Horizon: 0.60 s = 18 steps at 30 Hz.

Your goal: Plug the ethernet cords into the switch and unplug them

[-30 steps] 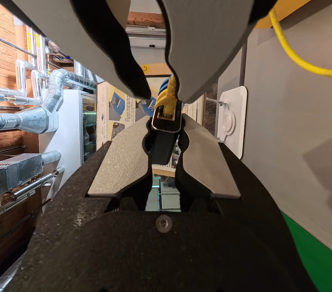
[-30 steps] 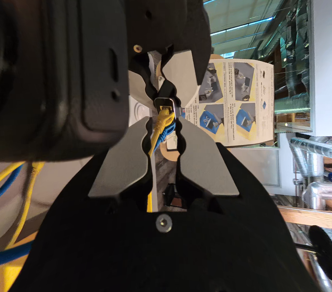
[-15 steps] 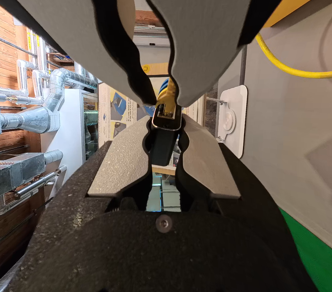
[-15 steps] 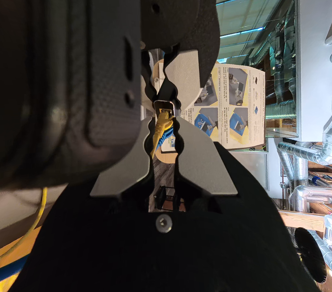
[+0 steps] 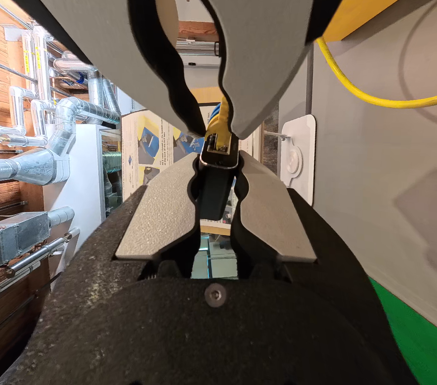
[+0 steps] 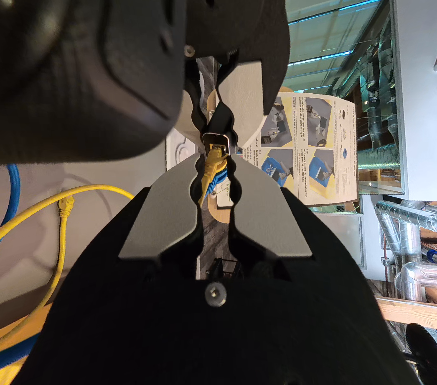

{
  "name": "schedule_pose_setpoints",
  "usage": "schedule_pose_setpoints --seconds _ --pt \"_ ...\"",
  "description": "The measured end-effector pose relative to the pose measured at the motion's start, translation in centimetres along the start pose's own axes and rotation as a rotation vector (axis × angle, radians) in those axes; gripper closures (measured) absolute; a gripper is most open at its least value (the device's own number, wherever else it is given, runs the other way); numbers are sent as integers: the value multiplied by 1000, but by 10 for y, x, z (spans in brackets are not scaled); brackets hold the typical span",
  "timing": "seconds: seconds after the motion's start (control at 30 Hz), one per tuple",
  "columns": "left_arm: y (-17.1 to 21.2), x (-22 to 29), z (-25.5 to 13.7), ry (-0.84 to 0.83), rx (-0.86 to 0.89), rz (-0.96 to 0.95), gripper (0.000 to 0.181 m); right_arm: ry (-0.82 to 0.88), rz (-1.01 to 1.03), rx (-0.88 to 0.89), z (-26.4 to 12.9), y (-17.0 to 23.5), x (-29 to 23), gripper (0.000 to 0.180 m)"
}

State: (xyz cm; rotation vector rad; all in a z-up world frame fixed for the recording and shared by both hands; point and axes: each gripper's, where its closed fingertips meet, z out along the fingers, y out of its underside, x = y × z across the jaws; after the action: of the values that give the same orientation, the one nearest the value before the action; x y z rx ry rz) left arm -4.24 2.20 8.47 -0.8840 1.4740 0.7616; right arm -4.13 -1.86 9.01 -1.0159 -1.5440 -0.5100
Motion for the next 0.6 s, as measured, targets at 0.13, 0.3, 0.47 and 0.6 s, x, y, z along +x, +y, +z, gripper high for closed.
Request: schedule_pose_setpoints --seconds 0.13,0.3,0.47,0.6 --pt "1 3 2 11 -3 8 155 -12 -2 -18 2 2 -2 160" --pt "1 5 3 15 1 12 155 -17 1 -23 4 3 -3 160" --pt "1 6 4 14 3 14 155 -19 -9 -36 4 4 -4 160" --pt "0 5 4 14 7 13 155 -21 -7 -36 4 4 -4 160"
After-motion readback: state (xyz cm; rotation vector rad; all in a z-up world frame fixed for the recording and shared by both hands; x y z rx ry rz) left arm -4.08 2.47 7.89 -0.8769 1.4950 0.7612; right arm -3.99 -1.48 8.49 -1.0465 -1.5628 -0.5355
